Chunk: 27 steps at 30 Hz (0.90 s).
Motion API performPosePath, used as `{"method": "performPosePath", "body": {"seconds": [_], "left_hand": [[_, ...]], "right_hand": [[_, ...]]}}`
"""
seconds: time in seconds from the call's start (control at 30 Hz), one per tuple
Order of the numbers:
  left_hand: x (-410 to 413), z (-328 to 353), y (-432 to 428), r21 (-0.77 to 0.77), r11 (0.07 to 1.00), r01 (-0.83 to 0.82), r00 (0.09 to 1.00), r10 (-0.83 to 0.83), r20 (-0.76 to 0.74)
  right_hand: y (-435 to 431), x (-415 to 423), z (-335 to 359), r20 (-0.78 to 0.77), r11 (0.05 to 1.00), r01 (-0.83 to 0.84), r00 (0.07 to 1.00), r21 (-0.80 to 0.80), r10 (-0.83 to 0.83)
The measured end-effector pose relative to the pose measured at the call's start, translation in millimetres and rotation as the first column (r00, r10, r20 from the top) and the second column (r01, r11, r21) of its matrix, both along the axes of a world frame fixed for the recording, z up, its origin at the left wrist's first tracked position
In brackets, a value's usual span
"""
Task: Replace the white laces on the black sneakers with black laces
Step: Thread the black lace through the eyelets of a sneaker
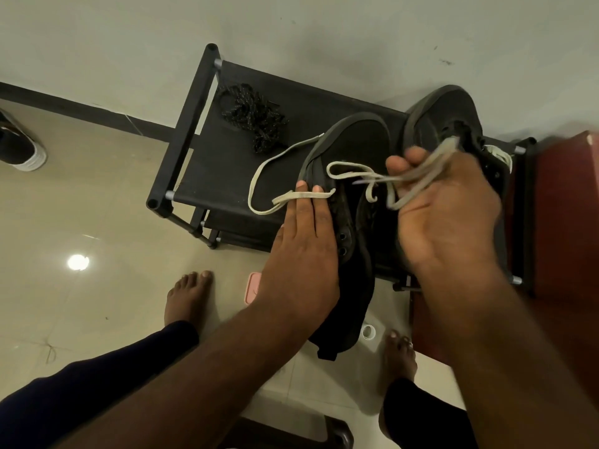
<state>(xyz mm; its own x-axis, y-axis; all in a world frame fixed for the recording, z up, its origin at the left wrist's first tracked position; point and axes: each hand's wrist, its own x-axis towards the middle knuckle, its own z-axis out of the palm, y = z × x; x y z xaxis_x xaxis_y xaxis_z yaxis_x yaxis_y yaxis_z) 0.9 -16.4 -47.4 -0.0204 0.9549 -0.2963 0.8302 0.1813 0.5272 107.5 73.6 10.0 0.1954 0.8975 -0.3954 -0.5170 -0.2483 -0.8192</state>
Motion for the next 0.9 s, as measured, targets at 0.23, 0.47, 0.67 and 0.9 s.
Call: {"method": "performPosePath", "body": {"seconds": [0.23, 0.47, 0.67, 0.9], "left_hand": [[0, 2, 2, 0.0, 1.0, -0.003, 1.0, 0.003, 0.02], [-2, 7, 2, -0.043, 0.999, -0.03, 0.997, 0.033, 0.068], [-5, 11, 0, -0.062, 0.998, -0.033, 0.999, 0.033, 0.008], [-9, 19, 1, -0.103, 0.994, -0.039, 0.999, 0.035, -0.033]], "right_hand": [[5, 21, 7, 0.465, 0.963, -0.257, 0.864, 0.078, 0.193], [-6, 13, -9, 0.925, 0.826, -0.521, 0.161, -0.217, 0.344], [-8, 9, -16, 0.96, 0.789, -0.553, -0.08, -0.266, 0.267], [5, 37, 37, 0.514, 0.935, -0.136, 0.856, 0.328, -0.056]]}}
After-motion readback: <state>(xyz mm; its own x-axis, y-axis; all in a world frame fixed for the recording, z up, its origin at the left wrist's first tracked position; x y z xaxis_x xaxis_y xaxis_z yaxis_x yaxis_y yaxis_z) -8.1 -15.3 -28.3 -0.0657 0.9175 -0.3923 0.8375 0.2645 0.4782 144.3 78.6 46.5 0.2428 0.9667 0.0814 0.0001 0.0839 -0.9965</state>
